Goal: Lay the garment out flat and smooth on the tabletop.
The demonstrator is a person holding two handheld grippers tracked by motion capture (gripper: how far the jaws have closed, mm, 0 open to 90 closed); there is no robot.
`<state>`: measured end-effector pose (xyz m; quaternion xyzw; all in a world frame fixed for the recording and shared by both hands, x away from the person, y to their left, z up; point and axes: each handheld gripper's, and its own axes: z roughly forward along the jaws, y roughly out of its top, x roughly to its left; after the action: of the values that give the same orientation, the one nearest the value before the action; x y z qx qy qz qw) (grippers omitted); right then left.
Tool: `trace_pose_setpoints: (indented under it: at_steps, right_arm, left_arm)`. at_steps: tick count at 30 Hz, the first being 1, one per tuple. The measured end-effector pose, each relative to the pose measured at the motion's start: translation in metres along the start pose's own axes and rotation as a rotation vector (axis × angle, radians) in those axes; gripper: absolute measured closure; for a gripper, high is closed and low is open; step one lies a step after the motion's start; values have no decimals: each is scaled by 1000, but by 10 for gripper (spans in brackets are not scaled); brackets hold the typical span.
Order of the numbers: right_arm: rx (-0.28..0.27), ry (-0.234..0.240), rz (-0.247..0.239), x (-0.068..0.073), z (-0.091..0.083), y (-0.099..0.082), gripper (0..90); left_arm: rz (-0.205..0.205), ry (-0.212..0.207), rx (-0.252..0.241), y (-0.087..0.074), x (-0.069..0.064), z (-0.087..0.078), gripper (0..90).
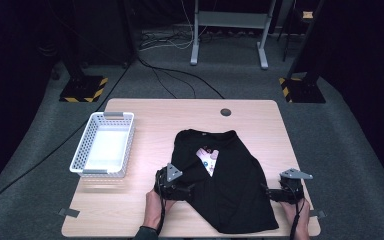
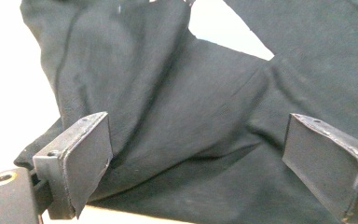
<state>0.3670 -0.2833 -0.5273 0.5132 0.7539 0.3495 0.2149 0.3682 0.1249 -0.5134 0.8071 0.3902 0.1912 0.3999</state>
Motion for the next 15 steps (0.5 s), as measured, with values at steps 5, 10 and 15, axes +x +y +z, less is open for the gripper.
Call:
trace_pose_setpoints:
  at_steps: [5, 10, 15]
  right_arm:
    - [12, -9, -9, 1, 1, 0, 86]
    - [10, -9, -9, 1, 1, 0, 93]
    - [7, -6, -15, 1, 1, 0, 116]
  left_arm:
    - [33, -21, -22, 20, -18, -2, 119]
    - [52, -39, 12, 37, -34, 14, 138]
    - [43, -43, 114, 44, -43, 44, 143]
